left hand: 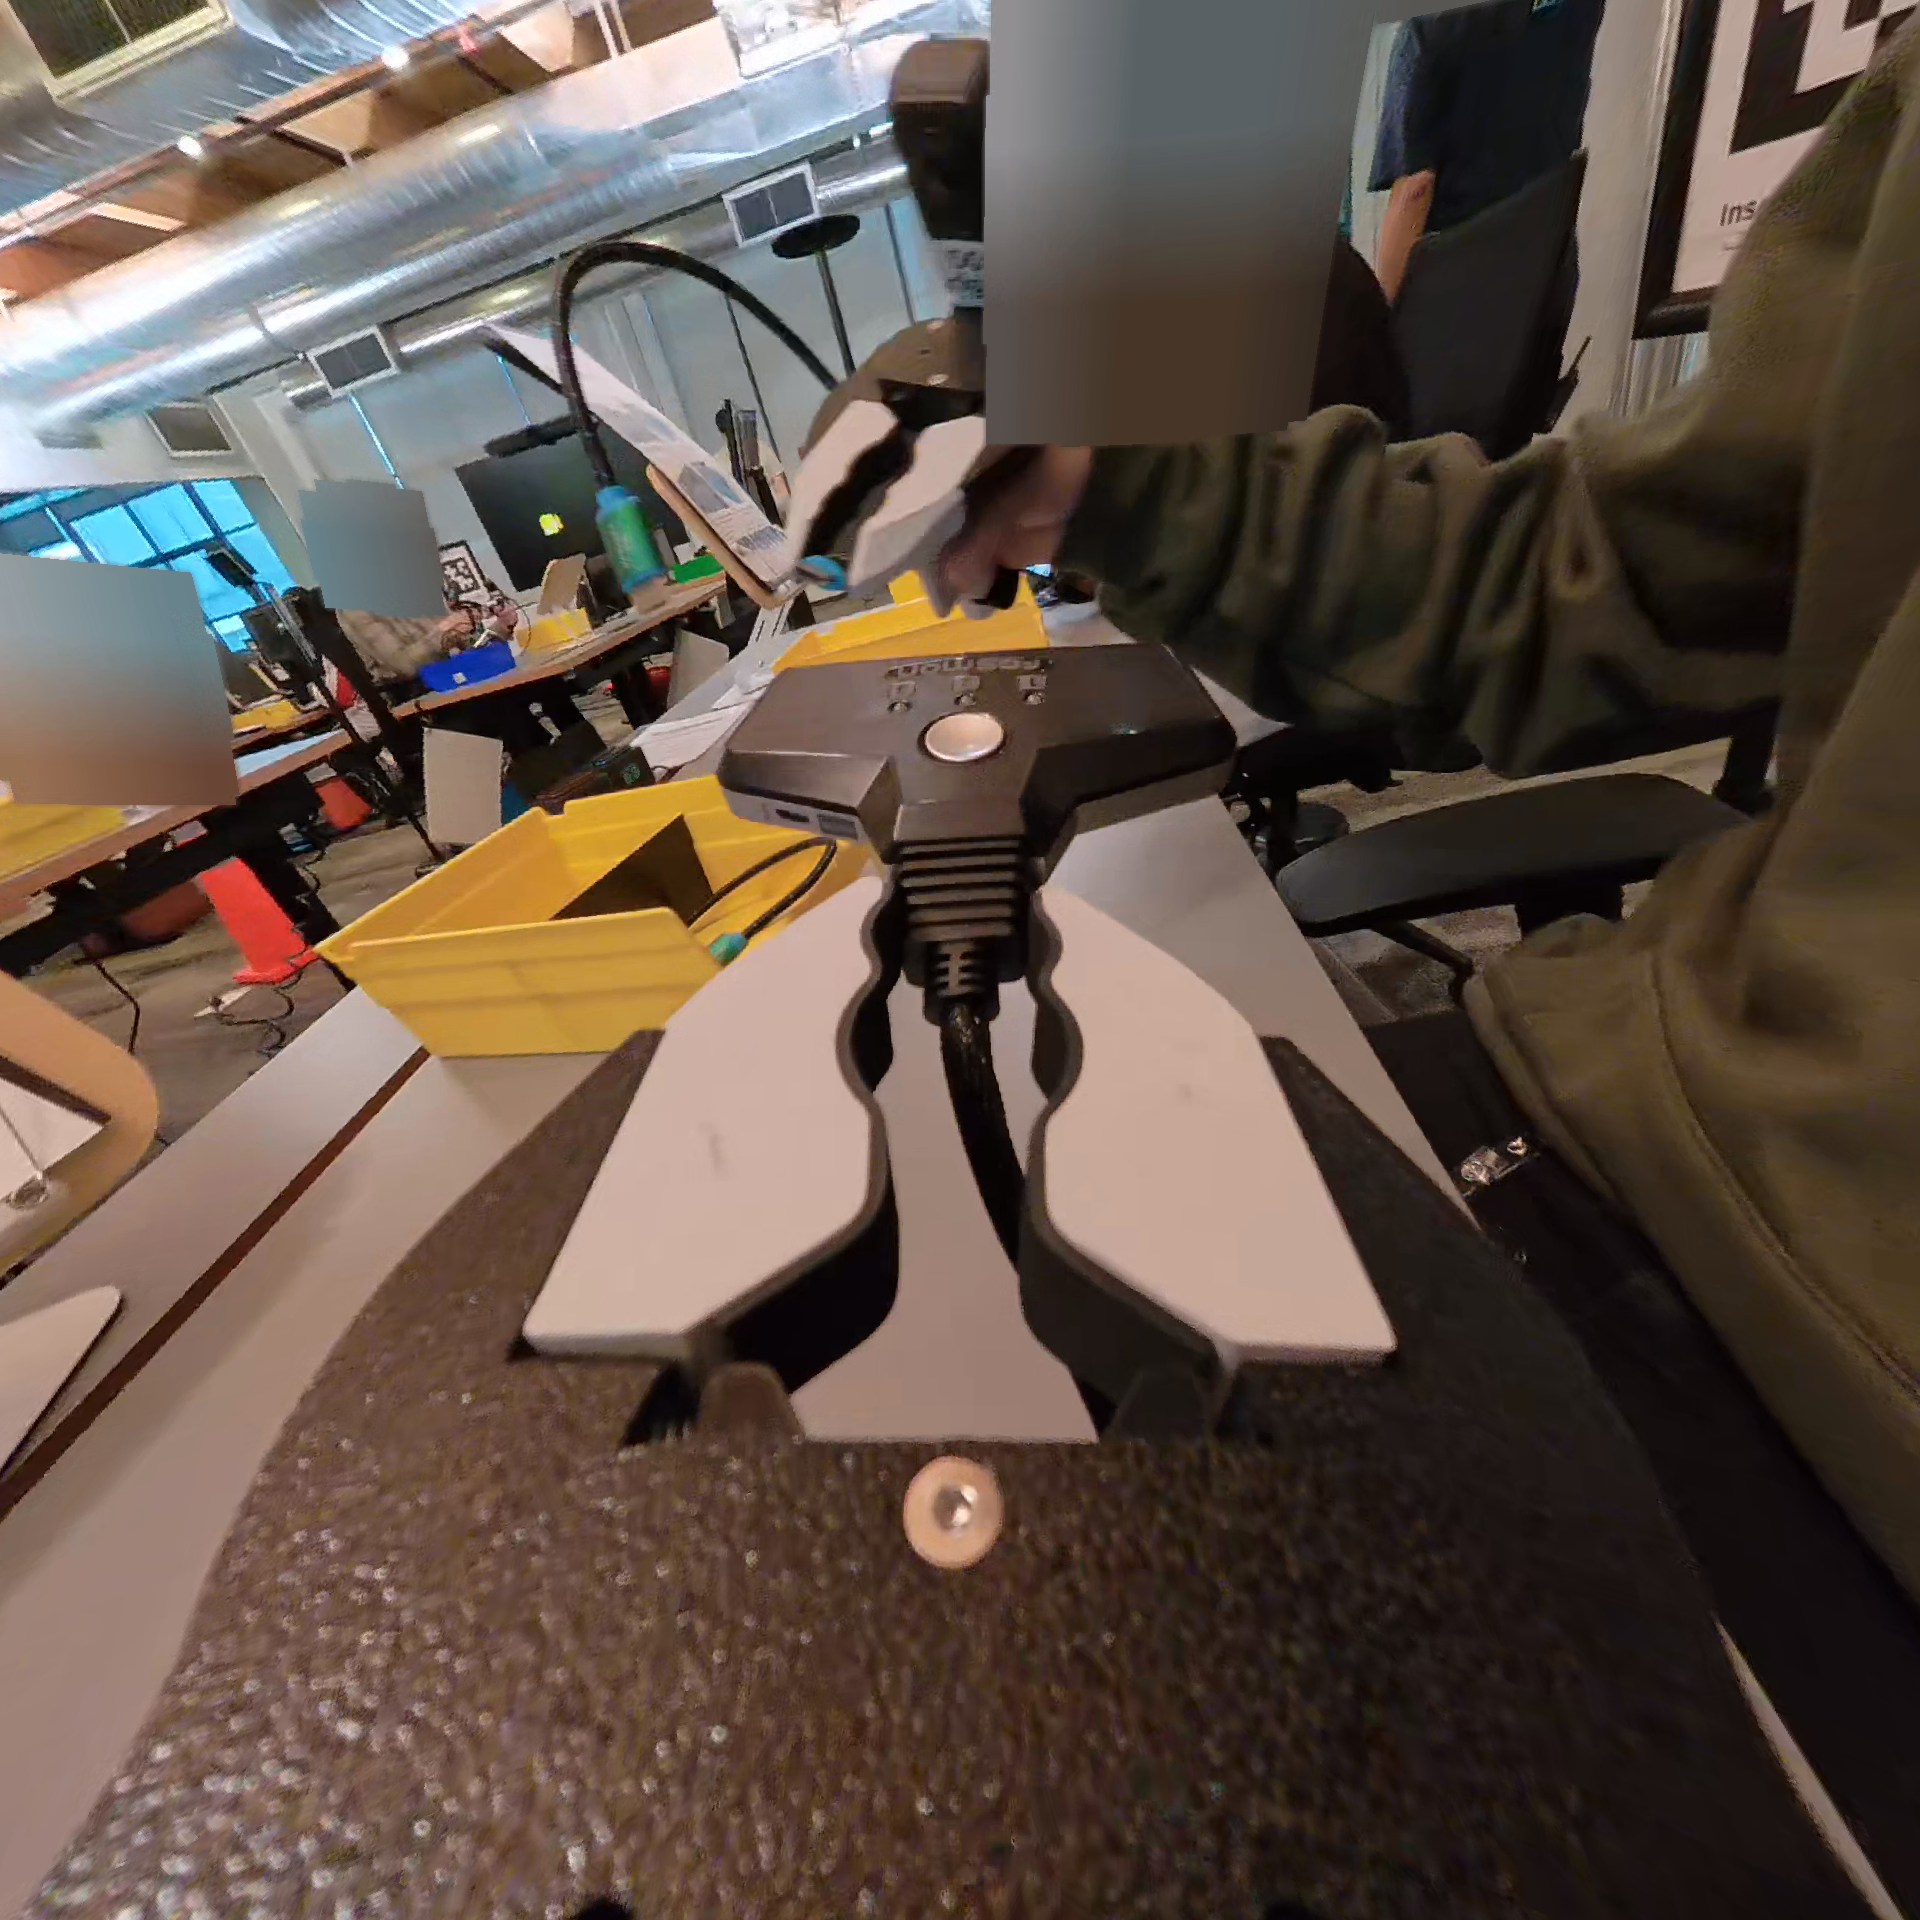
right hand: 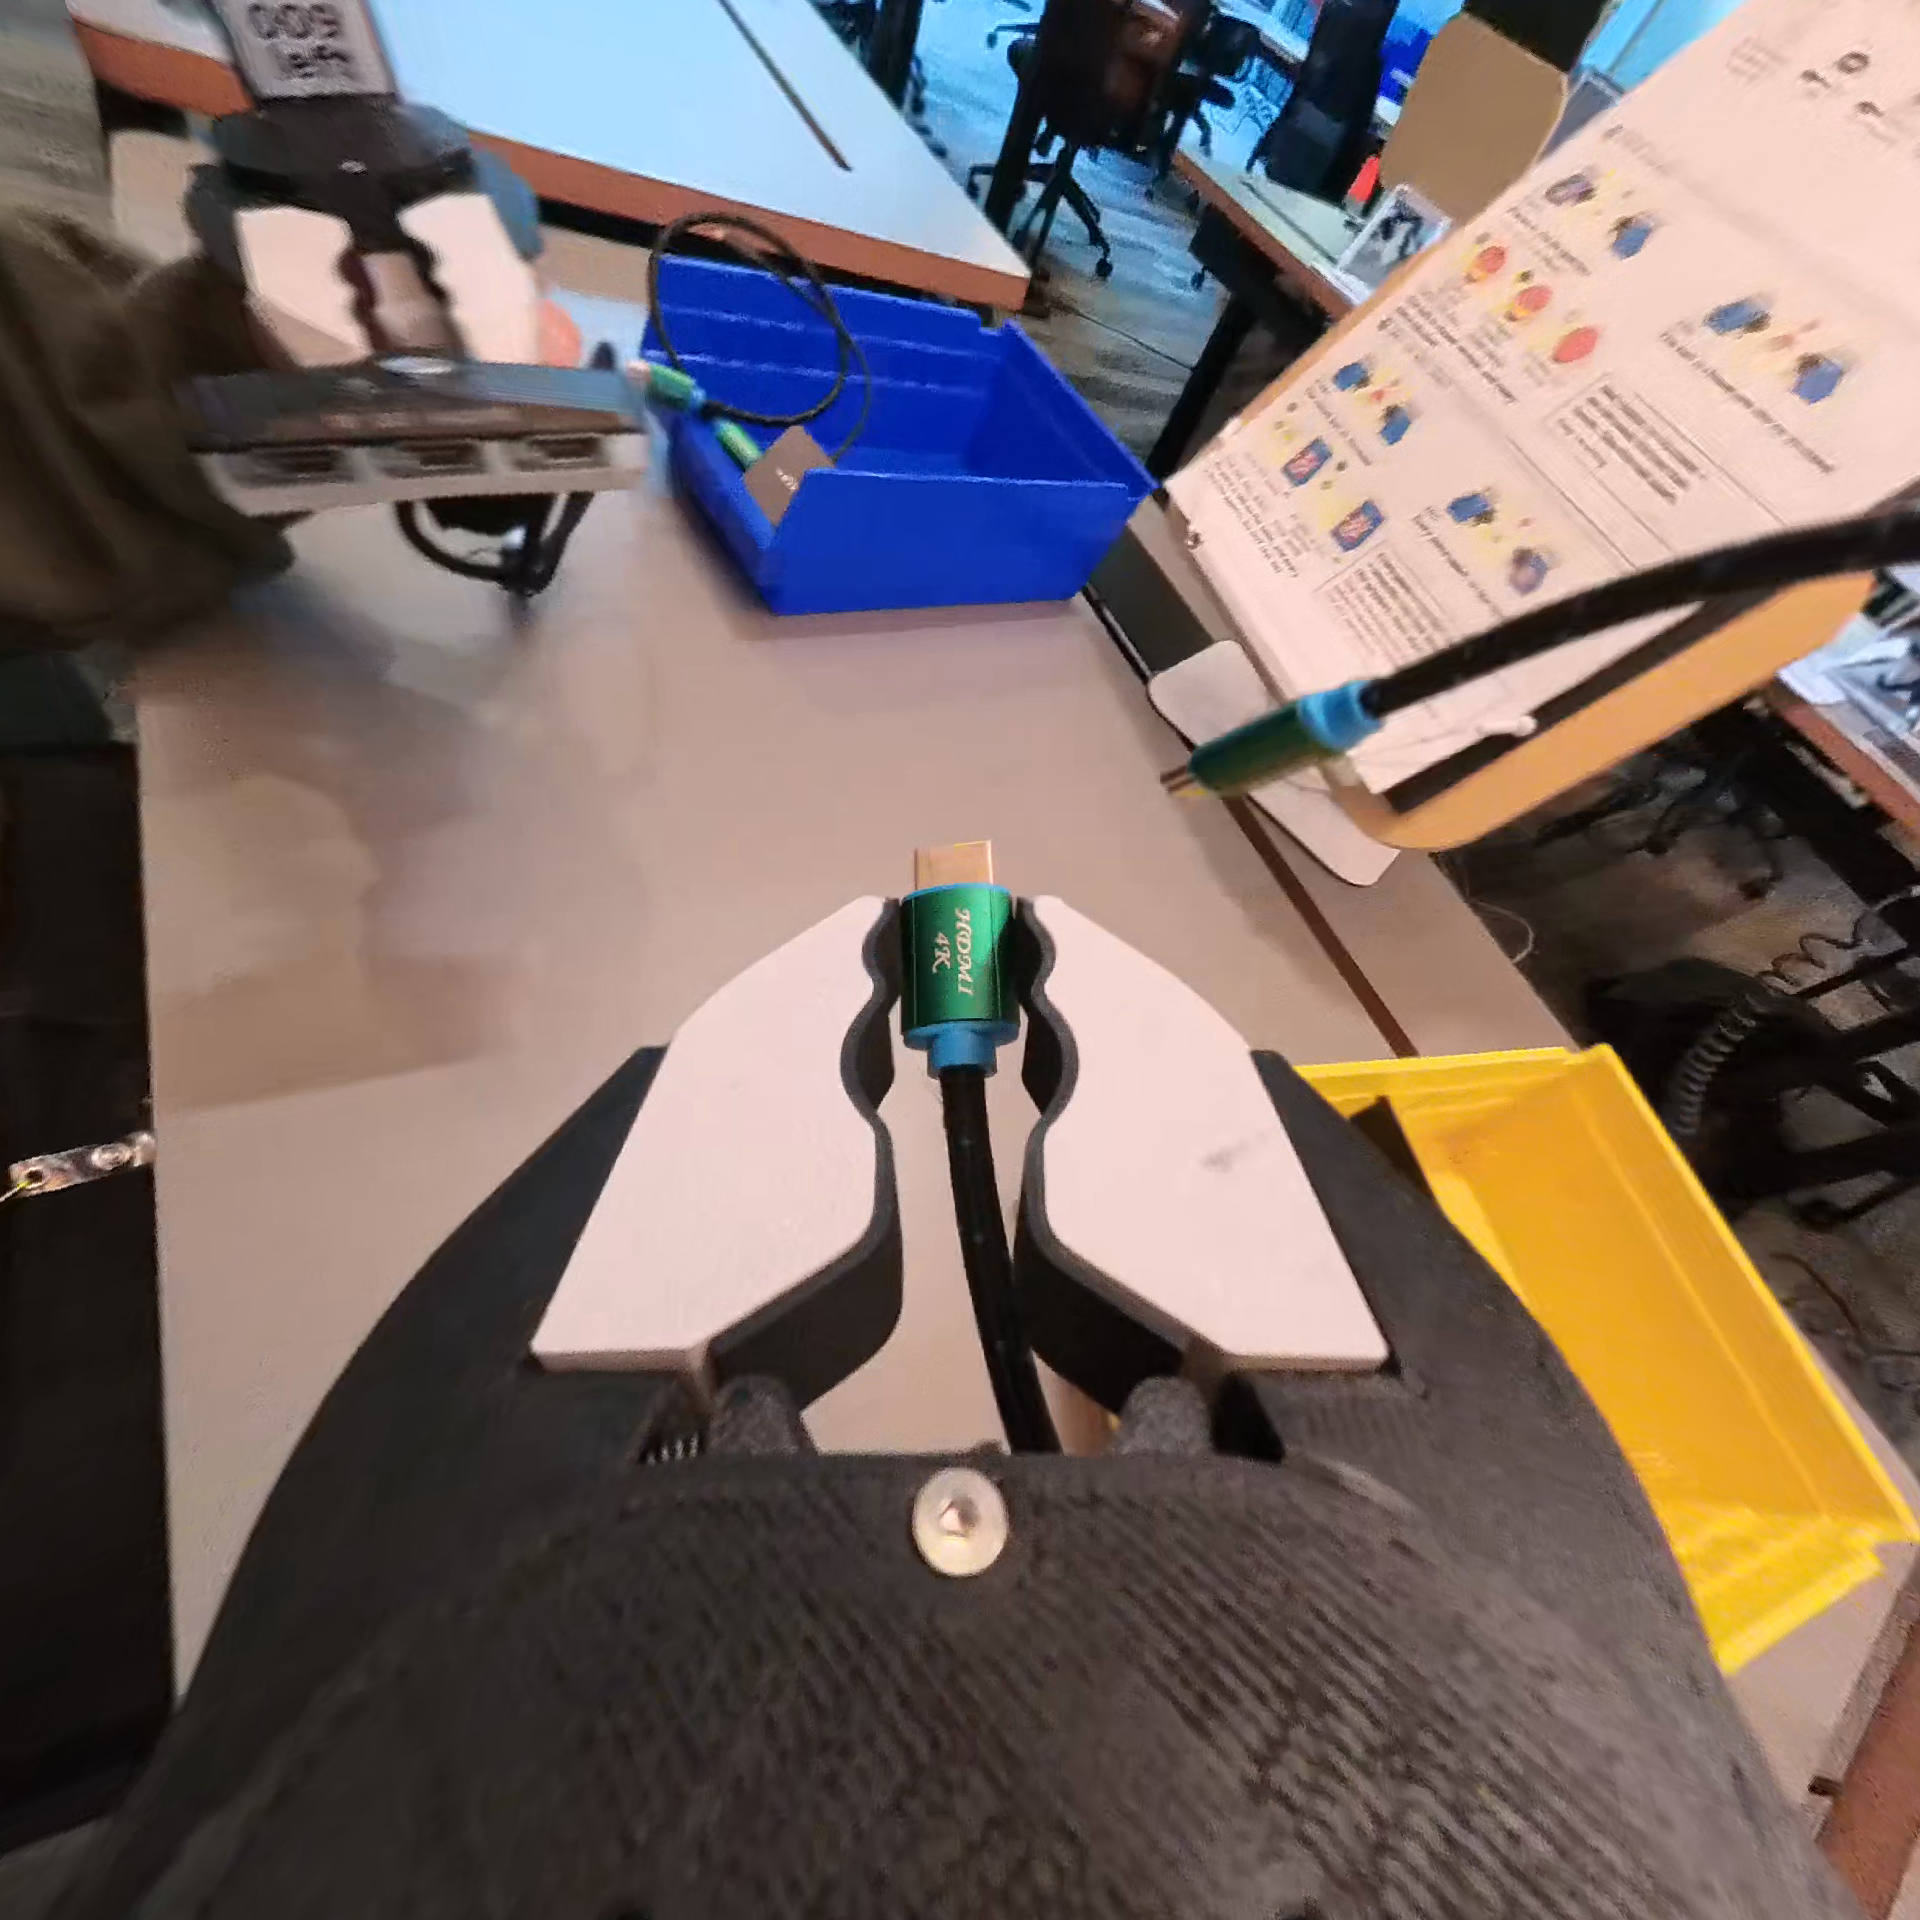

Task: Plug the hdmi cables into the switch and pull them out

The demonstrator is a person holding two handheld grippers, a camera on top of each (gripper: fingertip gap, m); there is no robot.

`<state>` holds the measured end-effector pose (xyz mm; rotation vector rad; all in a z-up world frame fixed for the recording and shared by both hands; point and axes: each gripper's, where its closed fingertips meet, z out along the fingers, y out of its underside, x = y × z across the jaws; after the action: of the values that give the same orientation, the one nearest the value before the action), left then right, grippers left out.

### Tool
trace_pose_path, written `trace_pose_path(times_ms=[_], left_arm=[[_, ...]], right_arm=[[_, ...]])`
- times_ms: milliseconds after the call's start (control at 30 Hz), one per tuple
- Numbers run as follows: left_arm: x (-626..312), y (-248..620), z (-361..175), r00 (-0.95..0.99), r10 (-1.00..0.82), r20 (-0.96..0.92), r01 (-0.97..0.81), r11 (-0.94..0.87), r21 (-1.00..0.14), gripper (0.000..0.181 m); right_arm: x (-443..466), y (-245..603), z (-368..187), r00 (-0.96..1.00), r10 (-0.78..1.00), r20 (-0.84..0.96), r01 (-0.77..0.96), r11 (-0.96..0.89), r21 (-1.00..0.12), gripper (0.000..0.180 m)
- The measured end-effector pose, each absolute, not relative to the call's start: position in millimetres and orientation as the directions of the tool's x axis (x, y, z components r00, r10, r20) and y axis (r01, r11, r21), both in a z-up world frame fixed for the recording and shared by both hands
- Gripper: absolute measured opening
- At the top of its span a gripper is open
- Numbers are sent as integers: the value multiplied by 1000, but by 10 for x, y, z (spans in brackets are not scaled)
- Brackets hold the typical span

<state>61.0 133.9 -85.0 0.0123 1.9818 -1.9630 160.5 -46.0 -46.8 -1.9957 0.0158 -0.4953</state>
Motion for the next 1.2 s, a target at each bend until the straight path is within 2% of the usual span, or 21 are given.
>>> trace_pose_path(times_ms=[133,167,233,267,333,433,533,600,667,767,833,967,1033,1100,1200], left_arm=[[648,1345,-952,-937,-240,-255,243,79,-967,21],[658,1346,-975,-938,-239,-251,237,88,-968,22],[661,1342,-999,-943,-229,-241,226,89,-970,21],[665,1338,-1010,-946,-225,-235,221,85,-972,21],[678,1332,-1038,-949,-223,-224,210,84,-974,21],[688,1323,-1072,-954,-216,-209,196,81,-977,21],[713,1321,-1103,-958,-217,-188,174,79,-981,21],[732,1321,-1134,-958,-220,-182,167,86,-982,21],[749,1320,-1158,-960,-221,-173,158,86,-984,21],[767,1311,-1177,-962,-221,-162,148,78,-986,22],[771,1306,-1199,-962,-219,-161,146,83,-986,22],[781,1307,-1206,-962,-222,-161,146,82,-986,22],[802,1319,-1197,-955,-240,-173,158,81,-984,22],[824,1327,-1180,-946,-259,-193,177,84,-981,22],[849,1315,-1143,-920,-298,-255,229,119,-966,21]], right_arm=[[1969,-654,-657,952,-258,162,16,-487,-873,21],[2108,-704,-704,942,-313,122,-41,-466,-884,21],[2204,-744,-880,936,-326,-132,-263,-400,-878,21],[2268,-760,-950,916,-326,-233,-349,-360,-865,21],[2526,-822,-1055,862,-392,-321,-436,-253,-863,20],[2782,-833,-1136,755,-363,-546,-605,-65,-794,20],[3085,-856,-1231,633,-403,-661,-701,65,-710,20],[3244,-831,-1291,606,-458,-651,-708,63,-703,24],[3300,-772,-1391,623,-516,-588,-701,-35,-712,46],[3265,-649,-1516,641,-544,-541,-722,-187,-666,64],[3226,-545,-1436,696,-503,-513,-682,-237,-692,60],[3229,-535,-1218,784,-544,-301,-510,-286,-811,64],[3017,-451,-1076,818,-515,-256,-448,-292,-845,64],[2632,-234,-927,854,-435,-285,-416,-242,-877,64],[1818,198,-898,857,-234,-460,-504,-191,-842,68]])
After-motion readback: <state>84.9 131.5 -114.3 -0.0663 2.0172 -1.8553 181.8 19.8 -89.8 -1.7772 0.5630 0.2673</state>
